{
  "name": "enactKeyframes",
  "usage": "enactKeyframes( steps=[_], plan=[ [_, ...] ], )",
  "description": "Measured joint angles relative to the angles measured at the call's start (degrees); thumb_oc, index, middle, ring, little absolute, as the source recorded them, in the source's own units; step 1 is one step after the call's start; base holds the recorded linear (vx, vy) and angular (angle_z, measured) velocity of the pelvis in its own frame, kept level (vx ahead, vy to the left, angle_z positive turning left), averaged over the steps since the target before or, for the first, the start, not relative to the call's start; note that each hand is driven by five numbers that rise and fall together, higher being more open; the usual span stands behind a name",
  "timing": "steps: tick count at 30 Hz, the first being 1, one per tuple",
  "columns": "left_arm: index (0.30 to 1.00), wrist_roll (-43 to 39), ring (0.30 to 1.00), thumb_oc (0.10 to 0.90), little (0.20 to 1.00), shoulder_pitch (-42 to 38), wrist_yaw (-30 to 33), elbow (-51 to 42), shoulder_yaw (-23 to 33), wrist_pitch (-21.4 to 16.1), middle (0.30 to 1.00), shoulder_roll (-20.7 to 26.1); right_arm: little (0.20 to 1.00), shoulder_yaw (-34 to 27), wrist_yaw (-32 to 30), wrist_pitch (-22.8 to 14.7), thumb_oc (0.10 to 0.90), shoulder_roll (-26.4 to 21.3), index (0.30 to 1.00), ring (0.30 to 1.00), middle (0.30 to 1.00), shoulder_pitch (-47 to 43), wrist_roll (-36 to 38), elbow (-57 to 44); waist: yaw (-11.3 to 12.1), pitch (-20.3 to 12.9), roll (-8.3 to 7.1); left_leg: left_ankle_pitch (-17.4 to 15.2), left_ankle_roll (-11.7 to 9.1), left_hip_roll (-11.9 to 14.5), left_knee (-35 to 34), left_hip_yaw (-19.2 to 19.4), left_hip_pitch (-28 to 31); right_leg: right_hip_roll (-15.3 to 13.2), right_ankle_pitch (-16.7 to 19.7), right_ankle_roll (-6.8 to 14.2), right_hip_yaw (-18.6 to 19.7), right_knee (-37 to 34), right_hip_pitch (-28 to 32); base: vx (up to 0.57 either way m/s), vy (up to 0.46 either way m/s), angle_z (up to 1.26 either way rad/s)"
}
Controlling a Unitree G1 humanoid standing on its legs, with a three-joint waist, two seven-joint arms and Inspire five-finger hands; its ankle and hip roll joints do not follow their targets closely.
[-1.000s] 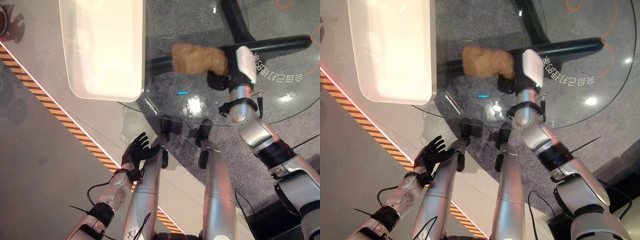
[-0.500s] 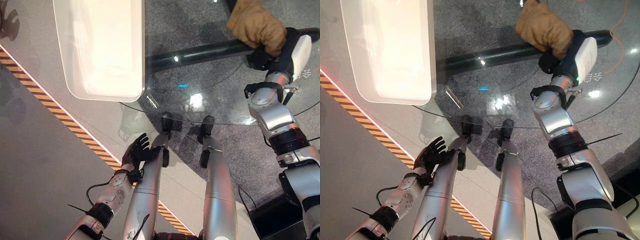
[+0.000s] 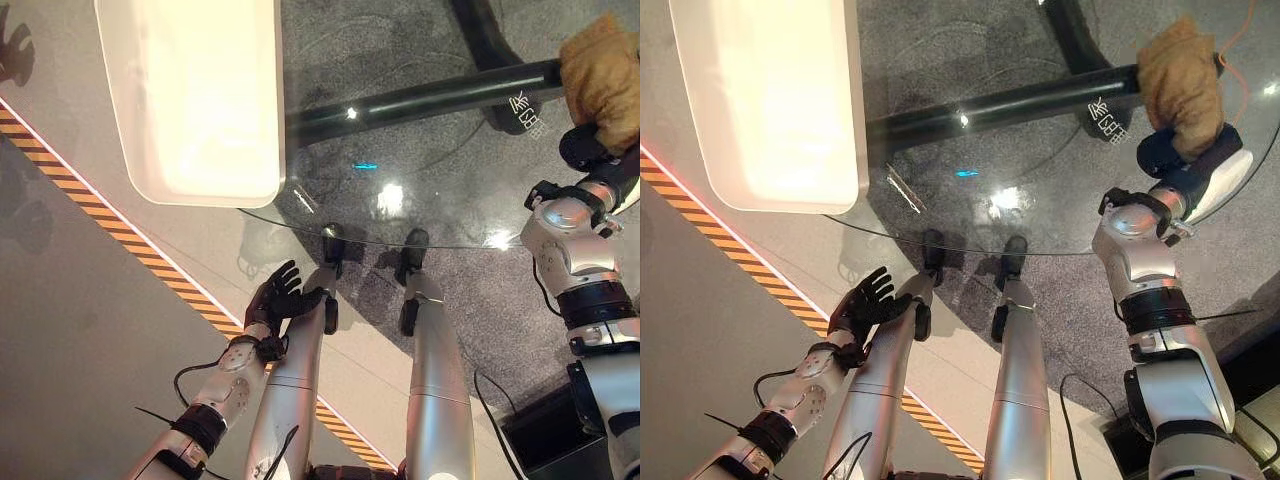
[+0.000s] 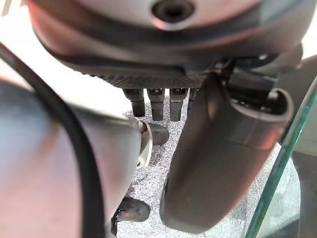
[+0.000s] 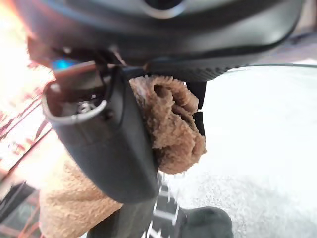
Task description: Wipe the table with a cloth and put it in the basket.
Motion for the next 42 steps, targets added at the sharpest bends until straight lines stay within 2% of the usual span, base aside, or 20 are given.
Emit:
enactKeyframes(
  steps=[8,13,18,22,26,32,42],
  plan=[
    [0.9,0.0,0.9,0.8,0.9,0.0,0.9,0.3,0.9,0.2,0.9,-0.4,0.2,0.3,2.2,-0.3,0.1,1.3,0.3,0.3,0.3,-0.1,-0.2,-2.1,-0.7,0.0,0.03,0.0,0.0,0.1,-0.3,0.4,0.2,0.3,0.3,-0.1,0.6,-0.1,-0.1,0.0,0.01,-0.02],
    [0.9,0.0,0.9,0.8,0.9,0.0,0.9,0.7,1.8,0.2,0.9,-0.8,0.2,1.3,8.0,1.8,0.1,1.7,0.3,0.3,0.3,-0.3,-5.0,-4.9,-1.5,0.0,0.06,0.1,-0.1,0.2,-0.6,0.4,0.3,0.4,0.3,-0.2,0.6,-0.1,-0.2,0.0,0.0,0.0],
    [0.9,0.1,0.9,0.8,0.9,0.0,0.6,0.8,2.3,0.2,0.9,-0.9,0.2,4.2,18.9,6.3,0.1,0.4,0.3,0.3,0.3,-1.8,-13.9,-8.4,-1.5,0.0,0.09,0.3,-0.4,0.6,-0.8,0.4,0.5,0.7,0.4,-0.4,0.5,0.0,-0.2,0.01,0.001,0.0],
    [0.9,0.7,0.9,0.8,0.9,0.8,0.2,1.4,3.5,0.4,0.9,-2.1,0.2,10.8,30.7,9.3,0.1,-0.5,0.3,0.3,0.3,-4.3,-19.2,-10.1,-1.1,0.0,0.33,0.2,-1.2,1.0,-1.2,0.0,2.3,0.8,-0.4,-1.0,0.0,0.6,1.3,0.02,0.003,0.05],
    [0.9,0.7,0.9,0.8,0.9,1.6,-0.9,0.7,3.0,0.3,0.9,-2.2,0.2,15.8,39.4,10.4,0.1,-0.8,0.3,0.3,0.3,-4.4,-22.3,-13.5,0.3,-0.2,0.64,0.7,-1.8,0.7,-2.0,-1.3,2.9,0.8,-0.8,-1.7,-1.1,0.5,2.0,0.0,0.011,0.11],
    [0.9,0.7,0.9,0.8,0.9,1.6,-1.8,0.7,2.7,0.3,0.9,-2.1,0.2,21.7,49.2,10.7,0.1,-0.7,0.3,0.3,0.3,-6.8,-24.4,-15.5,1.1,-0.2,0.65,1.0,-1.9,0.6,-2.5,-1.9,2.8,0.5,-1.1,-1.8,-2.3,0.9,2.0,0.0,0.006,0.06],
    [0.9,0.7,0.9,0.8,0.9,1.6,-1.8,0.7,2.1,0.6,0.9,-1.8,0.2,23.8,60.7,12.7,0.1,-3.6,0.3,0.3,0.3,-10.1,-28.2,-15.6,1.3,-0.2,0.65,1.3,-1.8,0.2,-2.8,-2.5,2.8,0.1,-1.2,-1.7,-2.7,0.9,2.2,0.0,0.0,0.01]
  ],
)
